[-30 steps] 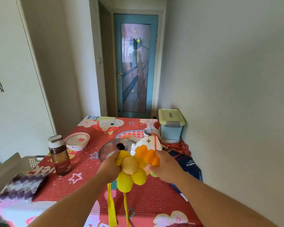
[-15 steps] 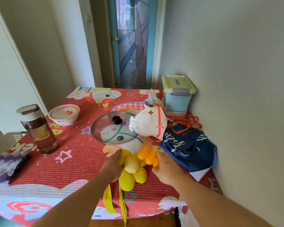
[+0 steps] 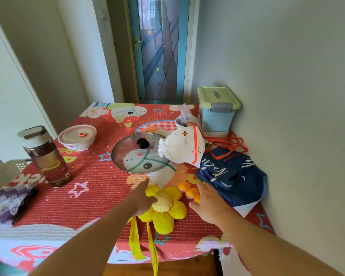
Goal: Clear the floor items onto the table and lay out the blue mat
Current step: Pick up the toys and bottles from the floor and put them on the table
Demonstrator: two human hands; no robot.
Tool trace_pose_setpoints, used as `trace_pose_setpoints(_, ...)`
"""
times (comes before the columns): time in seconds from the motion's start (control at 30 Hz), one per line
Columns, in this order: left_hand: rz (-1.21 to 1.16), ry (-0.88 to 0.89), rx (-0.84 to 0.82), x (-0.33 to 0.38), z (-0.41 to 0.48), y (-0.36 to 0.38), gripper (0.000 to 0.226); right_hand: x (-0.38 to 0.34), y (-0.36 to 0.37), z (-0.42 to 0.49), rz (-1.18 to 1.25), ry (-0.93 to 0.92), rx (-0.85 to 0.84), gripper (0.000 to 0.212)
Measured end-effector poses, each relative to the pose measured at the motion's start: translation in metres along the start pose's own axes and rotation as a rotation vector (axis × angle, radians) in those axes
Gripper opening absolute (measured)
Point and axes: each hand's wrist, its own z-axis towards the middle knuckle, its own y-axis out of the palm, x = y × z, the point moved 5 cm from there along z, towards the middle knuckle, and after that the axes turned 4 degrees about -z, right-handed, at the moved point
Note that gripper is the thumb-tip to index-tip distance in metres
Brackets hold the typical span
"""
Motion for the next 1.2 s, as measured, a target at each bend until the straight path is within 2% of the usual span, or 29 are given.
trace_pose_setpoints(0.43,0.085,0.213,0.098,0.126,-0.092,-0.096,0.077,-0.065,-0.168,-0.047,0.052,-0.109,0.202,0.076)
trace_pose_setpoints(0.63,0.101,0.282,0.153,0.174,-0.160,-0.139,0.072,-0.101,-0.238,-0.090,0.078,-0.213,0.334,0.058)
trace_pose_setpoints(0.77,0.134,0.293,0.237,0.195,-0.203,-0.164,0.068,-0.120,-0.266,-0.124,0.060,-0.221,0.343,0.067)
trace_pose_setpoints(0.9,0.172,0.287,0.279,0.203,-0.247,-0.182,0.069,-0.140,-0.284,-0.158,0.011,-0.210,0.360,0.072)
trace_pose_setpoints(1.0,0.112,0.299,0.283,0.195,-0.285,-0.193,0.070,-0.161,-0.287,-0.189,-0.024,-0.225,0.380,0.077)
trace_pose_setpoints(1.2,0.131,0.351,0.257,0.143,-0.371,-0.214,0.073,-0.219,-0.271,-0.260,-0.030,-0.233,0.385,0.078)
